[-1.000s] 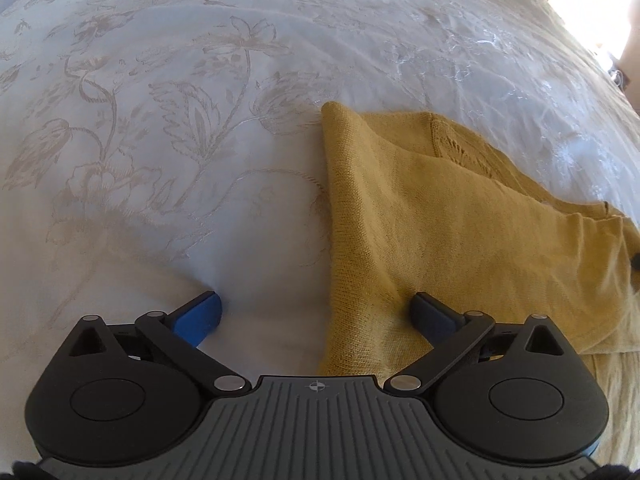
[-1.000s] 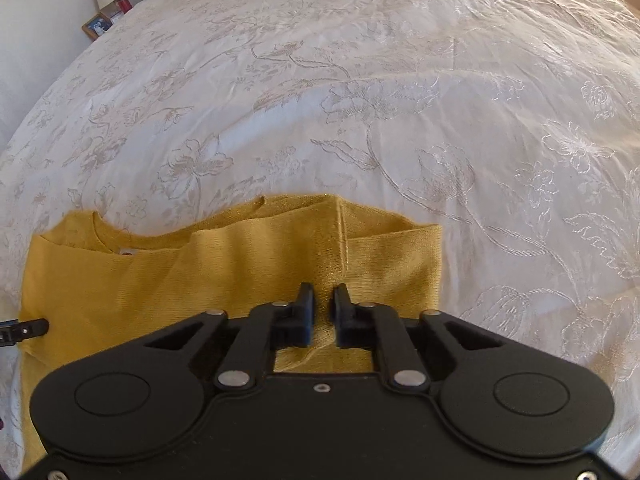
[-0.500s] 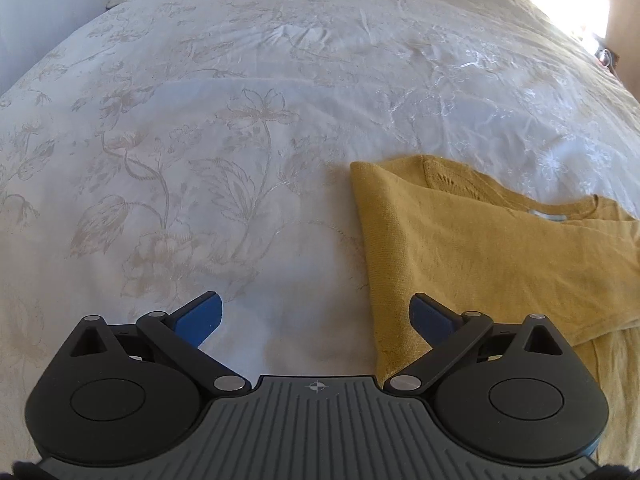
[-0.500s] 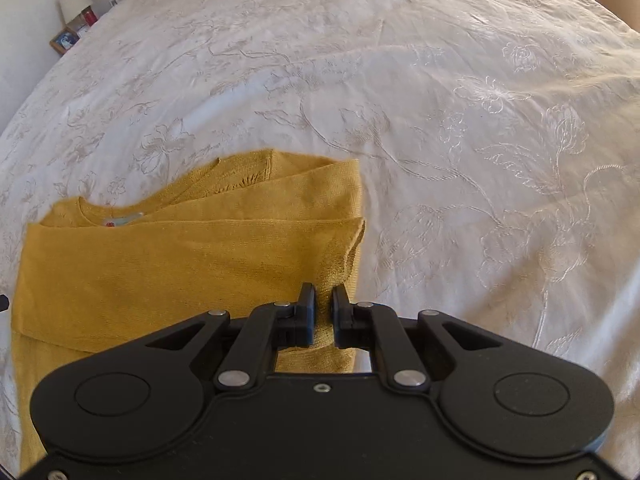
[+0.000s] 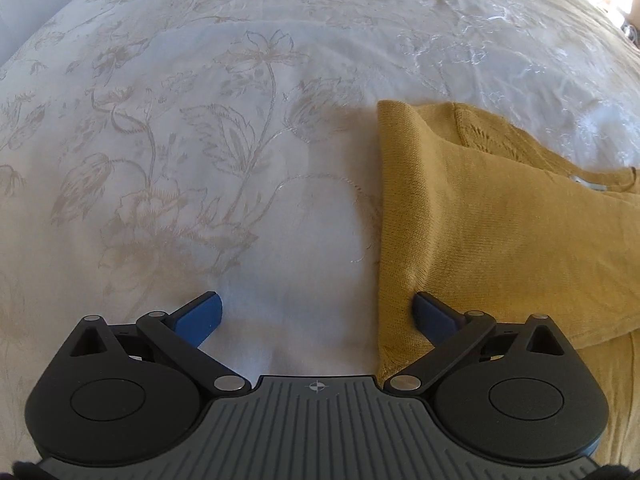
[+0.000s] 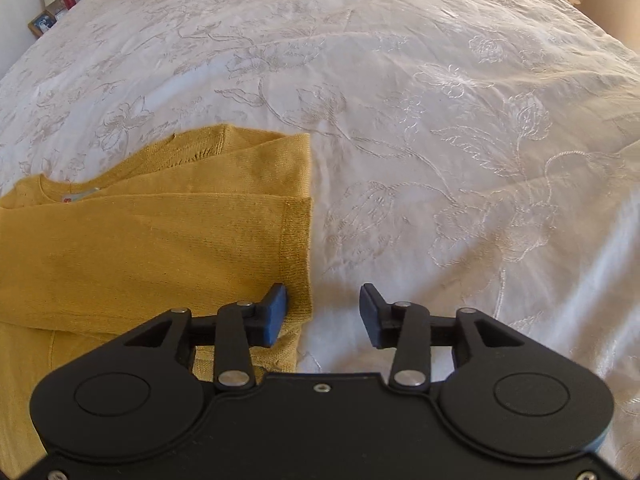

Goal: Fold small clothes

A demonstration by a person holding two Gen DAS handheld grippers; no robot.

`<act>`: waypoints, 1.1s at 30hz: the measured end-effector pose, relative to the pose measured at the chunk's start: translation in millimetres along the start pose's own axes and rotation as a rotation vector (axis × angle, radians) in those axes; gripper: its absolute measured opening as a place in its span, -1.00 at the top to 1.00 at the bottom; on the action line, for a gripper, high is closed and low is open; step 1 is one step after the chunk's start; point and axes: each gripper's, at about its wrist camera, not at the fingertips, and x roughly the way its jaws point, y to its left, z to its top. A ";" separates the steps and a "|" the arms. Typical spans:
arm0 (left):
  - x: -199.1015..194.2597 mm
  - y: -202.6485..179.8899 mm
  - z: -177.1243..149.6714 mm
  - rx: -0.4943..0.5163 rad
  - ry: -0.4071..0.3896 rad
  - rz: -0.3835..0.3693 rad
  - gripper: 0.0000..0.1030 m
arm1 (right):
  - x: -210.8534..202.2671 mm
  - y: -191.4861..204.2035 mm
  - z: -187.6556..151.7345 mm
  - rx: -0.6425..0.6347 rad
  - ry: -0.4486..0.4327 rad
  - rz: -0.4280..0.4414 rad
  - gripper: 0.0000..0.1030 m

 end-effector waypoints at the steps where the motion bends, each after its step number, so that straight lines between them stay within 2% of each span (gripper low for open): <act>1: -5.9 -1.1 1.6 0.005 -0.011 -0.005 -0.99 | -4.2 0.5 0.6 -0.002 -0.017 -0.004 -0.16; 2: -14.4 -3.2 3.7 0.012 -0.035 -0.013 -0.99 | -8.6 1.1 1.3 -0.002 -0.035 0.001 -0.22; 4: -31.1 -9.0 7.5 0.027 -0.096 -0.022 -0.99 | -17.7 6.0 4.3 -0.010 -0.084 0.027 -0.48; 7: -45.6 -21.9 19.7 0.059 -0.162 -0.048 -0.99 | -23.5 21.5 9.8 -0.064 -0.133 0.048 -0.53; 11: -36.2 -44.0 34.6 0.093 -0.180 -0.059 -0.99 | -19.4 43.1 17.3 -0.112 -0.150 0.096 -0.53; 14: -16.1 -51.9 40.7 0.143 -0.170 0.002 -0.99 | -16.4 53.4 19.8 -0.120 -0.147 0.126 -0.53; 18: 11.4 -33.6 38.1 0.186 -0.110 0.177 -1.00 | -18.5 60.0 20.3 -0.143 -0.152 0.155 -0.53; 21: 20.0 -10.6 36.5 0.161 -0.087 0.128 -1.00 | -20.4 62.6 20.0 -0.167 -0.159 0.160 -0.54; 24: 10.6 -14.1 40.1 0.181 -0.106 0.159 -1.00 | -20.7 63.9 21.2 -0.181 -0.169 0.167 -0.60; 26: -3.4 -17.9 42.8 0.133 -0.144 0.169 -0.99 | -18.9 64.8 22.5 -0.182 -0.171 0.176 -0.73; 28: -18.7 -22.1 43.9 0.065 -0.186 0.114 -0.99 | -16.3 67.4 24.1 -0.187 -0.171 0.184 -0.75; 29: -25.0 -26.4 44.2 0.034 -0.197 0.058 -0.99 | -14.4 69.3 24.4 -0.192 -0.168 0.187 -0.76; 31: -31.2 -38.7 45.0 0.018 -0.191 -0.037 -0.99 | -10.5 74.2 24.3 -0.201 -0.162 0.198 -0.82; 33: -32.1 -53.7 43.1 0.021 -0.188 -0.083 -0.99 | -7.2 80.4 24.1 -0.211 -0.156 0.212 -0.84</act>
